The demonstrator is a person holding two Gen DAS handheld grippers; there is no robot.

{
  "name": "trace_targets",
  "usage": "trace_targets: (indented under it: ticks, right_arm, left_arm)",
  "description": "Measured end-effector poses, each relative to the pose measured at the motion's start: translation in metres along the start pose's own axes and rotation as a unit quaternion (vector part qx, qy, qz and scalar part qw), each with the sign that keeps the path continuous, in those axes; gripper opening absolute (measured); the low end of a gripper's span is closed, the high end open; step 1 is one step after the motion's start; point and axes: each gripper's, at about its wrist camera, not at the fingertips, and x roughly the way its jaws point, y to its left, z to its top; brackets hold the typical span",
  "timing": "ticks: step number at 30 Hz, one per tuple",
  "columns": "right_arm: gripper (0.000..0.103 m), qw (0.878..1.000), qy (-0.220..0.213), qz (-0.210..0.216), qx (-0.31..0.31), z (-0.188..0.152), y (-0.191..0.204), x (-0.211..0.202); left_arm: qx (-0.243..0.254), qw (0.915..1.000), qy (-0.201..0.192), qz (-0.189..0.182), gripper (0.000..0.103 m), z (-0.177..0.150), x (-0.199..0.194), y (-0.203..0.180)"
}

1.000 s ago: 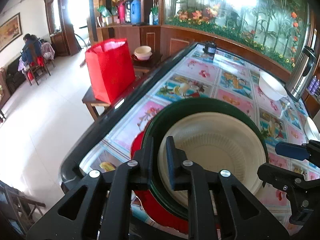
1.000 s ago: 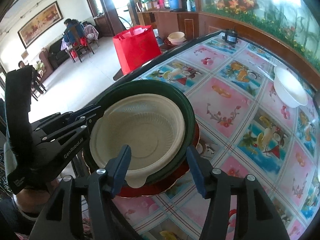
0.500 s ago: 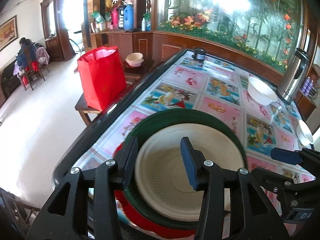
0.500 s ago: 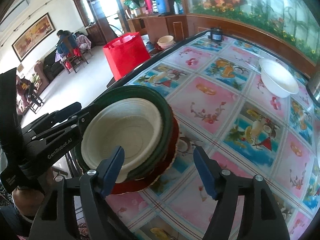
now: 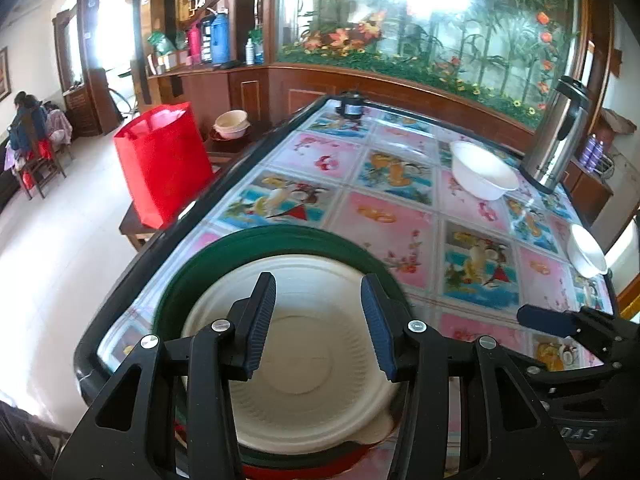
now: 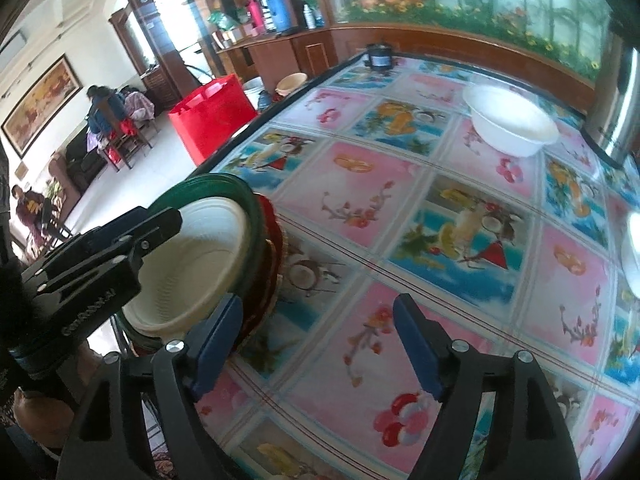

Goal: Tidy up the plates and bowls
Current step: 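Withdraw the left tool from the stack back over the table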

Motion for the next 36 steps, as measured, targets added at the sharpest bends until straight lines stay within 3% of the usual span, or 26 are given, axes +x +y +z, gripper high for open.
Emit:
trace_targets:
  ticks: [3,15,27,36]
  right_arm:
    - [0.078,1.000,0.002,-0.003,0.015,-0.005,-0.014,-0.001]
    - [0.078,0.997,0.000,-0.037,0.072,-0.012,-0.077,-0.015]
    - [0.079,0.991,-0.022,-0.079,0.104,0.018,-0.143,-0.039]
    - [0.079,0.989,-0.028,-0.087,0.115,0.044,-0.171,-0.034]
  left_arm:
    - [0.005,0.9999,0.000,-0.012,0.056,0.001,0.002,-0.013]
    - [0.056,0.9973,0.015,-0.046,0.056,0.022,0.021,-0.081]
    - [0.078,0.9940,0.018,-0.074,0.056,0.058,0.044,-0.140]
    - [0.080,0.9948,0.013,-0.061,0.056,0.086,0.073,-0.160]
